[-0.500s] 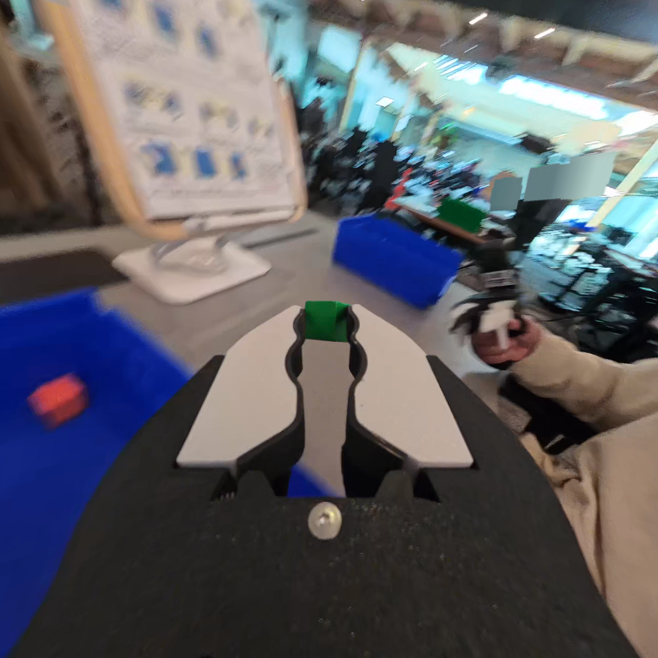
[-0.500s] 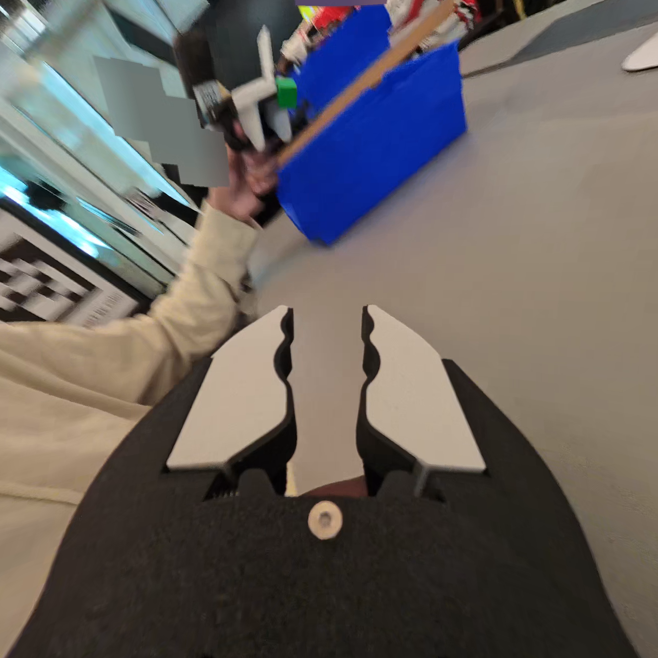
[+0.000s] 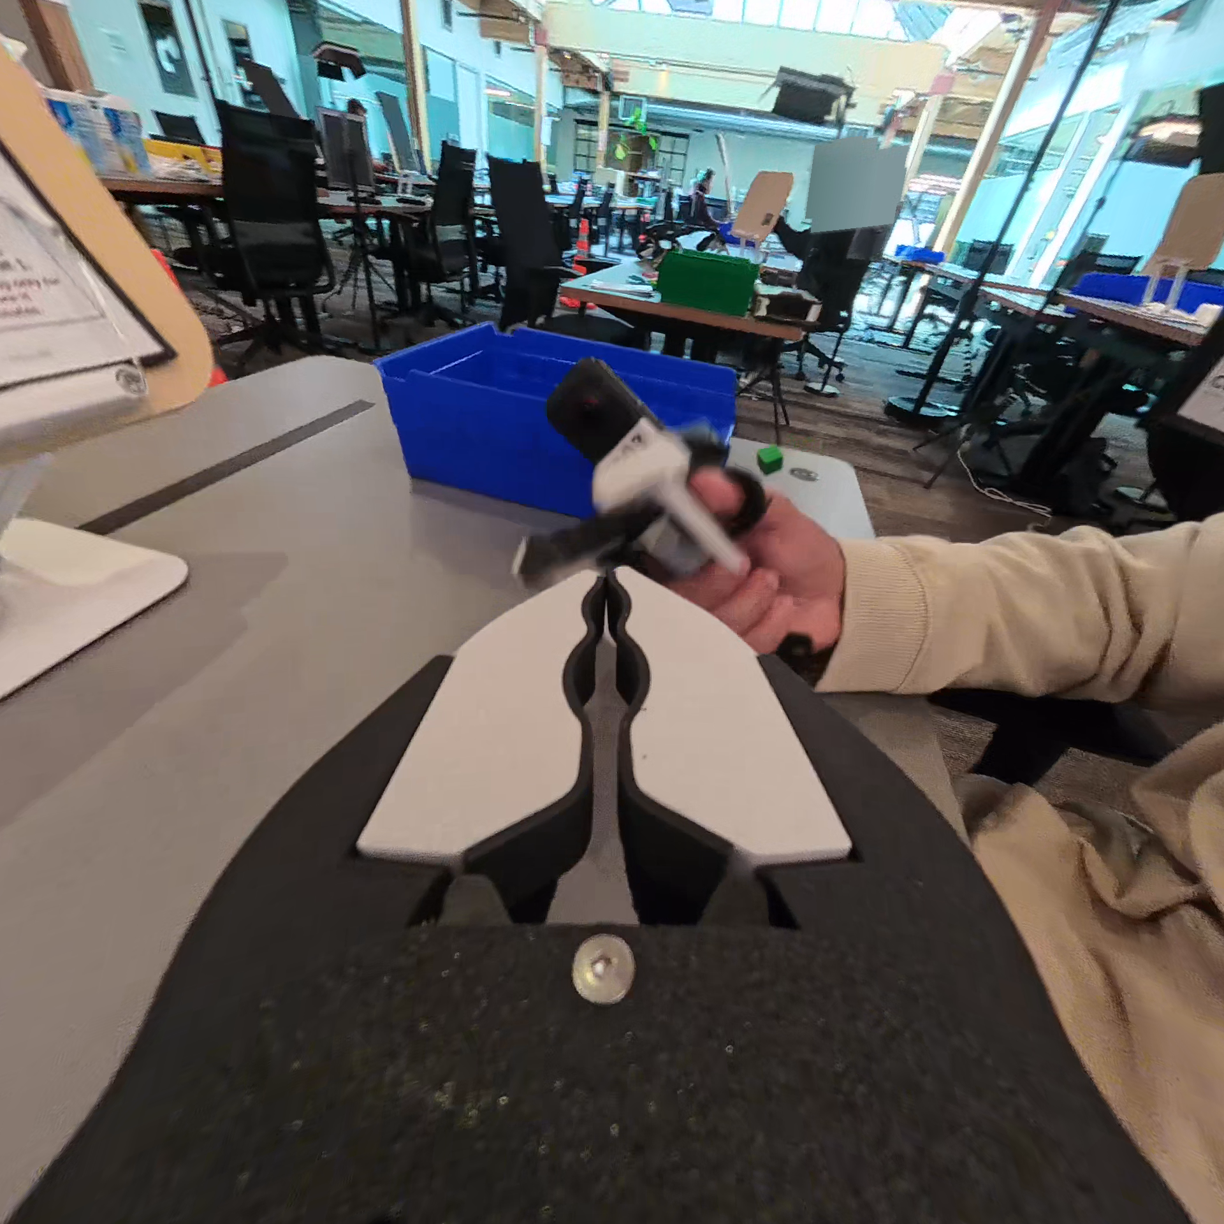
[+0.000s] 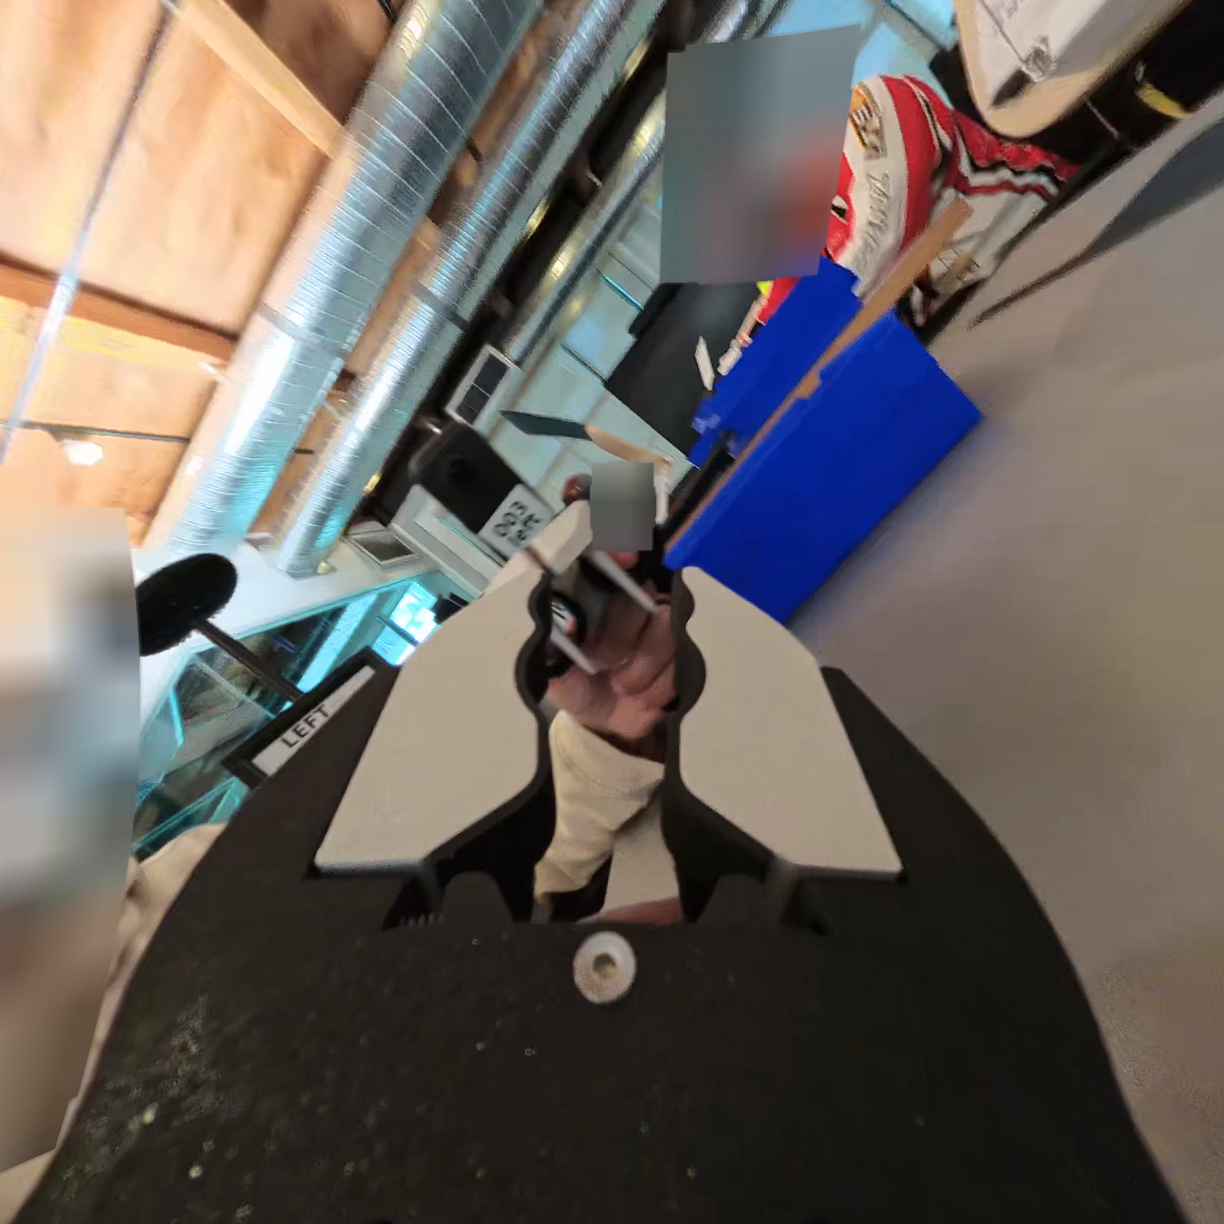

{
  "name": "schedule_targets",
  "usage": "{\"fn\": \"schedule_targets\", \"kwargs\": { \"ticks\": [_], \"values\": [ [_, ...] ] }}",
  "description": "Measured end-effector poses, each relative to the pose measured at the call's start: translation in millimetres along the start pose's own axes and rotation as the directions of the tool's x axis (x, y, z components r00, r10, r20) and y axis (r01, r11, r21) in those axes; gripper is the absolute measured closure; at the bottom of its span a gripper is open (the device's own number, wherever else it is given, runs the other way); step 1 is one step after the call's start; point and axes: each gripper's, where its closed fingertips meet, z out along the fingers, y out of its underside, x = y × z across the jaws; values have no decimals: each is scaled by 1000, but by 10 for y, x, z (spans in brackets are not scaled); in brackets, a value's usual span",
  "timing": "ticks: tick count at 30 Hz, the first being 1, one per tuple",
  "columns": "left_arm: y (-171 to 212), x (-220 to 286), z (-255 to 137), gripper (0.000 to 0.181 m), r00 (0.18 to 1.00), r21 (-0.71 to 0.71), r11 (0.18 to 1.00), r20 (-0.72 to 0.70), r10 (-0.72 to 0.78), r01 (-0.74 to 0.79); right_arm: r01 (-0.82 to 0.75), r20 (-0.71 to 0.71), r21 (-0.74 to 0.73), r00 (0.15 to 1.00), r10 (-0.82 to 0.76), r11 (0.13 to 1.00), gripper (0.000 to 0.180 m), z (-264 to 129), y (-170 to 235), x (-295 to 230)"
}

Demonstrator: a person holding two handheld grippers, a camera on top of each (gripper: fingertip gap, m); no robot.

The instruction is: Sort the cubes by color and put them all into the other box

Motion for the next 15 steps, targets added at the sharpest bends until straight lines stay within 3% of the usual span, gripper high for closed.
{"fn": "schedule_targets", "kwargs": {
  "ticks": [1,2,3,5,7,10,15],
  "values": [
    [69,-1,-6,181,999,3,1000,32,0,0,-59,56,15,997,58,998,141,17,-88,-82],
    [127,-11,-14,181,998,5,1000,65,4,-5,-28,213,17,977,24,999,150,12,-149,-358],
    [174,-19,-24,175,996,2,1000,90,7,-7,44,218,-21,975,-39,999,163,29,-110,-418],
    [225,-81,-65,150,988,-10,1000,154,-16,17,116,76,-44,991,-113,992,139,71,-24,-253],
    [255,-156,-125,140,976,0,999,215,-43,44,61,131,-36,990,-55,997,143,54,23,-314],
    [288,-240,-218,124,959,41,996,268,-91,84,-7,104,5,995,6,1000,143,6,35,-226],
    [276,-373,-340,119,939,81,991,321,-125,104,107,-15,11,994,-107,994,144,-59,53,-138]
  ]
}}
